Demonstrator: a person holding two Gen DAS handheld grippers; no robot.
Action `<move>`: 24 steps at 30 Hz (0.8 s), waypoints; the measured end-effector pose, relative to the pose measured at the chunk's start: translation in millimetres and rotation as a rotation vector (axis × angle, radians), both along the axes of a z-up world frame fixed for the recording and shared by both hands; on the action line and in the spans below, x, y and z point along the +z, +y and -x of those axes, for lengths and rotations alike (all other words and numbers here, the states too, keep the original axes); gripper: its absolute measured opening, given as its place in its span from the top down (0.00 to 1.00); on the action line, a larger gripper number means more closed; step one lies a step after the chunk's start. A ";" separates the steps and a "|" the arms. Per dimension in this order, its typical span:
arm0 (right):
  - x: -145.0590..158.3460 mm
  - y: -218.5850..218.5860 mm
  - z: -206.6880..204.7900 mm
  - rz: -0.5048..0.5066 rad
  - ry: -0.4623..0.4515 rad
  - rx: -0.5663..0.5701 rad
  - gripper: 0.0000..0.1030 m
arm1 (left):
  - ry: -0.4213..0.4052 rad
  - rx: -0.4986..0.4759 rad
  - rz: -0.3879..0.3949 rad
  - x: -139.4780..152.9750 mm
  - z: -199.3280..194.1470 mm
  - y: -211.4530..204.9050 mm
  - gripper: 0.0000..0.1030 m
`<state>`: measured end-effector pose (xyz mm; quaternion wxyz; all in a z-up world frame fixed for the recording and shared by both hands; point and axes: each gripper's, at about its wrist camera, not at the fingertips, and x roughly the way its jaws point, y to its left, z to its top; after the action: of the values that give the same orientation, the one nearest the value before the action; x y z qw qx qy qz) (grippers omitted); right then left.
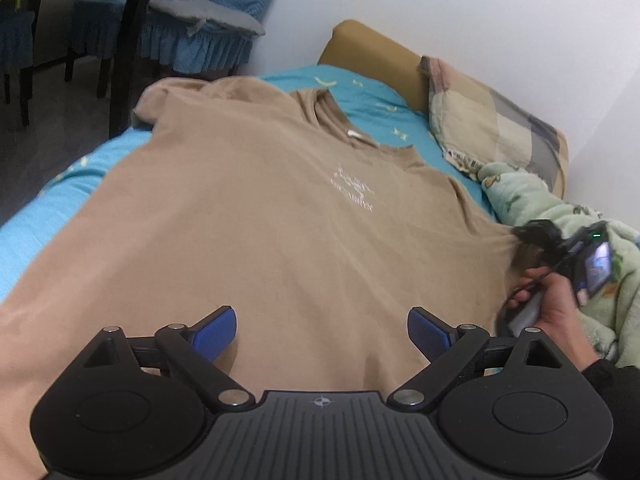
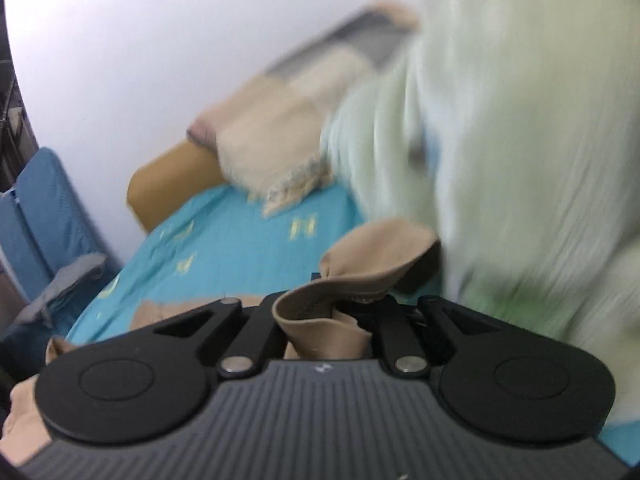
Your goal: Fold clothes
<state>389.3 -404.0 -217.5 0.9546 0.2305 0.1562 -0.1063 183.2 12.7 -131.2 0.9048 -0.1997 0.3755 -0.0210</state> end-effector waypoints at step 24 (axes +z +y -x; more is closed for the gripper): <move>57.7 356.9 -53.6 0.608 0.161 0.362 0.90 | -0.116 0.144 -0.174 45.3 2.9 120.2 0.07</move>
<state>443.0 -47.1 -159.8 0.9675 -0.1045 0.2303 0.0051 180.4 132.9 -85.9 0.9381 -0.1455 0.3076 0.0652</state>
